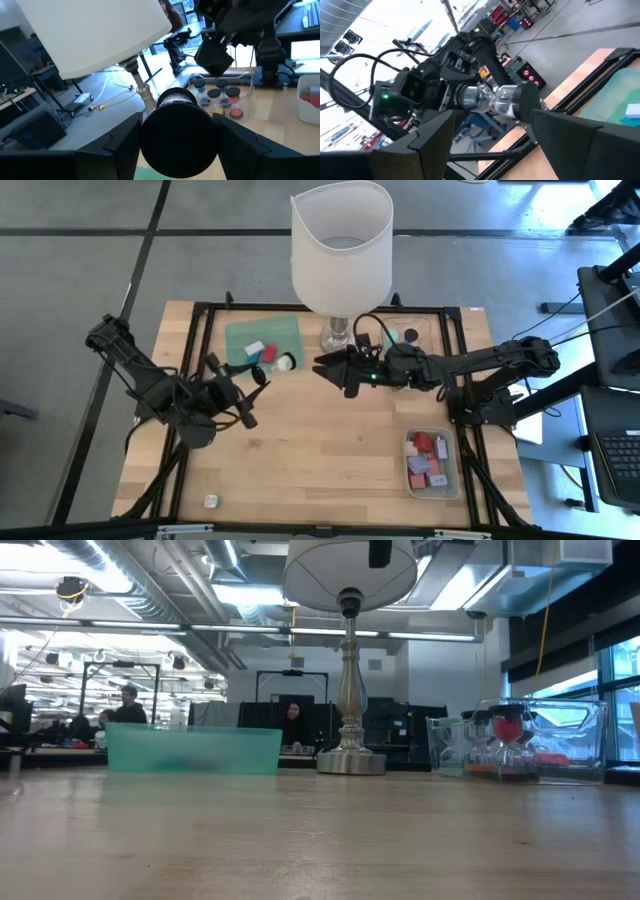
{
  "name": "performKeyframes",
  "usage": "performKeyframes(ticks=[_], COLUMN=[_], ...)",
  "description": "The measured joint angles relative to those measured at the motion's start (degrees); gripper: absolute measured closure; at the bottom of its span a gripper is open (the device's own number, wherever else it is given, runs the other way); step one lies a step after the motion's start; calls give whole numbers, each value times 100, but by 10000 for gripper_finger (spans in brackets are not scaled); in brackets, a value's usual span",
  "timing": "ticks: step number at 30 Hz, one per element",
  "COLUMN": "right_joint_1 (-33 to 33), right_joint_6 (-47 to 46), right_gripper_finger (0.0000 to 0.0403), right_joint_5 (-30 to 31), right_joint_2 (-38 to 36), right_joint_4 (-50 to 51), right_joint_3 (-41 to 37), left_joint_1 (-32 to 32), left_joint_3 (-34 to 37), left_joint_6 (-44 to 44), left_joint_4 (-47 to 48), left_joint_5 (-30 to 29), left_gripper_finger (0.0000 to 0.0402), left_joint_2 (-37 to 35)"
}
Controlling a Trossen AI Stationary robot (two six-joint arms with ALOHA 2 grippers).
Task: Pick & Place Office items
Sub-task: Put the white hourglass into the transparent bin
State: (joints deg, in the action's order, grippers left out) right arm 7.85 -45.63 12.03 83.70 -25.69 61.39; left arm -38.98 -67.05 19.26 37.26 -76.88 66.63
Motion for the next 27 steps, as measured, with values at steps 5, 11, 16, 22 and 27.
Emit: performKeyframes(ticks=[5, 11, 16, 22, 27], right_joint_1=[-54, -54, -54, -104, -299], right_joint_6=[-20, -11, -22, -366, -994], right_gripper_finger=[151, 162, 130, 84, 60], right_joint_5=[-36, -90, -92, -155, -652], right_joint_2=[0, 0, 0, 0, 2], right_joint_4=[-4, -4, -3, -156, -177], right_joint_3=[0, 0, 0, 1, 2], left_joint_1=[61, 59, 59, 63, 139], left_joint_3=[0, 0, 0, 0, 0], left_joint_6=[-430, -461, -462, -724, -1495], left_joint_4=[-450, -460, -457, -647, -1370], left_joint_5=[7, 11, 8, 7, 1], left_gripper_finger=[193, 193, 188, 188, 188], left_joint_2=[0, 0, 0, 0, 0])
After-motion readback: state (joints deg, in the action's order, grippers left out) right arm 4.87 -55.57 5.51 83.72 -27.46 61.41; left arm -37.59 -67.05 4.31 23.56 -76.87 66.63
